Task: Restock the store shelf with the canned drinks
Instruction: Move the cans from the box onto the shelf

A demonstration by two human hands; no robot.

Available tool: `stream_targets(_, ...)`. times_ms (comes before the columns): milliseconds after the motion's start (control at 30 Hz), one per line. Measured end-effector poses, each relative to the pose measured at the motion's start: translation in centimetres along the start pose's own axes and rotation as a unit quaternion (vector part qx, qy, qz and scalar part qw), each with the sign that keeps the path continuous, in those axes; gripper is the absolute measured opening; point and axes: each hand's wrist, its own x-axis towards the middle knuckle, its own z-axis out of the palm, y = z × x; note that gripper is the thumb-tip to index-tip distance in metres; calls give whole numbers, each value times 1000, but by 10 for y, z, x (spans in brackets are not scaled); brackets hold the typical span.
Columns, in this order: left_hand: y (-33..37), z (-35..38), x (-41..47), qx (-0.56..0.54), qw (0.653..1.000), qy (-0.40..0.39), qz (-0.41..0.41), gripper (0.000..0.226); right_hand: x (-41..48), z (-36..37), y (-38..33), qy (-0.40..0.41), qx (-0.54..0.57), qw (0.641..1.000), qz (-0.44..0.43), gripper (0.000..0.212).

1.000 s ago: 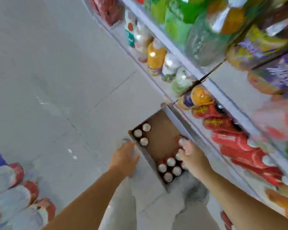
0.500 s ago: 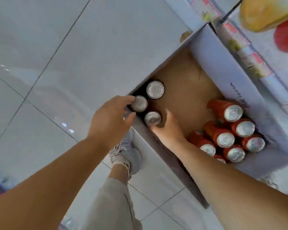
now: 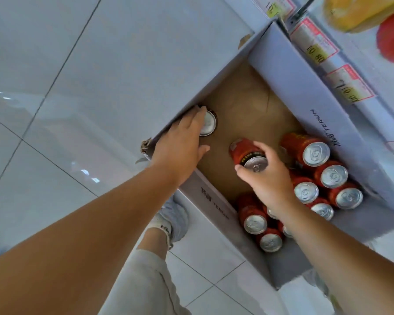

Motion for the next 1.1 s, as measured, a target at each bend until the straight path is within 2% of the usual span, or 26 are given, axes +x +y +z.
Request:
stream_targets(133,5,29,11,140,988,58,5,94,5,-38,3,2,2,1000,-17,66)
stream_targets(267,3,47,24,171,967,185,-18,73,6,-53,7,10,-9,1000,-28,65)
stream_targets(333,8,45,26,134,971,198,-16,66,3,-58,9,15,-7,999,-30,65)
stream_targets(433,16,34,20,-34,987,151,-35,63,-9,-68,7,20,-14,999,-35,62)
stream_targets(567,35,1,-10,-201,969,139,-35,62,-37,-89,-11,27,-37,998,-40,60)
stream_targets(700,67,-51,-60,-271,948,163,17,65,-86,-118,-47,37,-42,997,-51,59)
stream_targets(800,94,-108,-104,-284,941,179,39,71,-148,-151,-90,37,-31,996,-72,54)
stream_targets(867,118,-158,-139,-276,943,183,35,74,-201,-178,-125,46,-23,995,-80,55)
stream_targets(1100,216,-356,-288,-242,928,247,142,71,-405,-289,-246,85,26,982,-166,55)
